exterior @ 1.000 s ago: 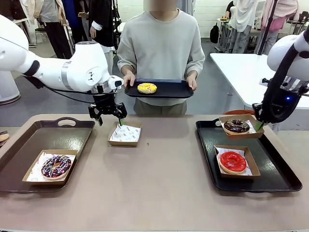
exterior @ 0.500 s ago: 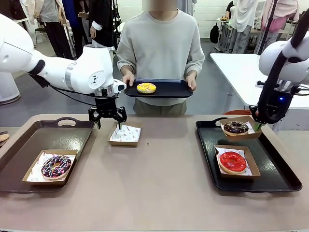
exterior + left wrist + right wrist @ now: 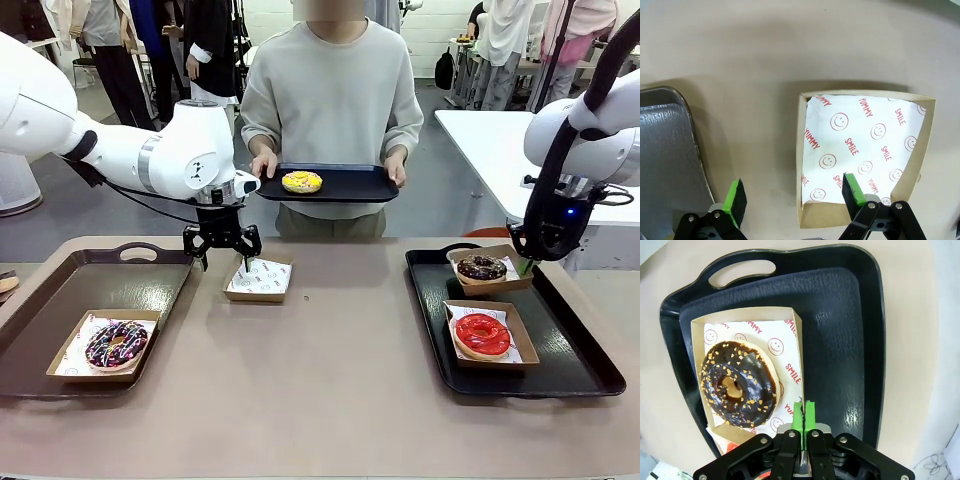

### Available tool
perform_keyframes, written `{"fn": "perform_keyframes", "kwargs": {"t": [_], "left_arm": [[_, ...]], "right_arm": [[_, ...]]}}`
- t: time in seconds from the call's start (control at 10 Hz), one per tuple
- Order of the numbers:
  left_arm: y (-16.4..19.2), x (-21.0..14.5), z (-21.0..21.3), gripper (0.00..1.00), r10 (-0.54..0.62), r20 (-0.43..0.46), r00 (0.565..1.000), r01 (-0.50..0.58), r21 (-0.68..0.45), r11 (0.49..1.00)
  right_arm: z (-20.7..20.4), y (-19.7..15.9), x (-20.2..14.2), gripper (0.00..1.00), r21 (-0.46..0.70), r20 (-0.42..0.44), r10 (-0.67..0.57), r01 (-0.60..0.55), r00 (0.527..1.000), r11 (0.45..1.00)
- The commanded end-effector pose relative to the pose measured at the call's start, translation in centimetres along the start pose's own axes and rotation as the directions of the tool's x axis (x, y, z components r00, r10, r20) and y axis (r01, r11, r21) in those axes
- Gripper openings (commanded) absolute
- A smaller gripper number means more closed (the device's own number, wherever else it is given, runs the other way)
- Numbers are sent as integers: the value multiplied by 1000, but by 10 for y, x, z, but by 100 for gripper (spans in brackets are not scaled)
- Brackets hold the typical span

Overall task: Individually package the donuts and arrange them on the tray.
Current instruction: Place the picked Paper togo box on the Handle tray while simultaneously picking up another Paper togo box from the table with the other hand.

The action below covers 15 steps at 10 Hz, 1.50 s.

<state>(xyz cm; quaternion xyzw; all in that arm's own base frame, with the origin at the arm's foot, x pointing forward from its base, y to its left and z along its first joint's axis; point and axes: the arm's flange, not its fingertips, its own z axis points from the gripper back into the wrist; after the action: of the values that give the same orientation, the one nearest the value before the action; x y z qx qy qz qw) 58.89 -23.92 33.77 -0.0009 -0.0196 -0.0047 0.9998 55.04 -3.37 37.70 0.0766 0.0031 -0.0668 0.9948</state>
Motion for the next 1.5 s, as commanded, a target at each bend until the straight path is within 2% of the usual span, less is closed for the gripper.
{"fn": "perform_keyframes", "kwargs": {"t": [0.0, 1.4], "left_arm": [[-1, 9, -6, 100, 38, 12, 999, -38, 0, 999], [-1, 19, -17, 100, 28, -20, 999, -29, -20, 999]], "right_arm": [[-4, 1, 9, 1, 27, 12, -14, 14, 1000, 1000], [-31, 9, 23, 1, 3, 21, -10, 10, 1000, 1000]]}}
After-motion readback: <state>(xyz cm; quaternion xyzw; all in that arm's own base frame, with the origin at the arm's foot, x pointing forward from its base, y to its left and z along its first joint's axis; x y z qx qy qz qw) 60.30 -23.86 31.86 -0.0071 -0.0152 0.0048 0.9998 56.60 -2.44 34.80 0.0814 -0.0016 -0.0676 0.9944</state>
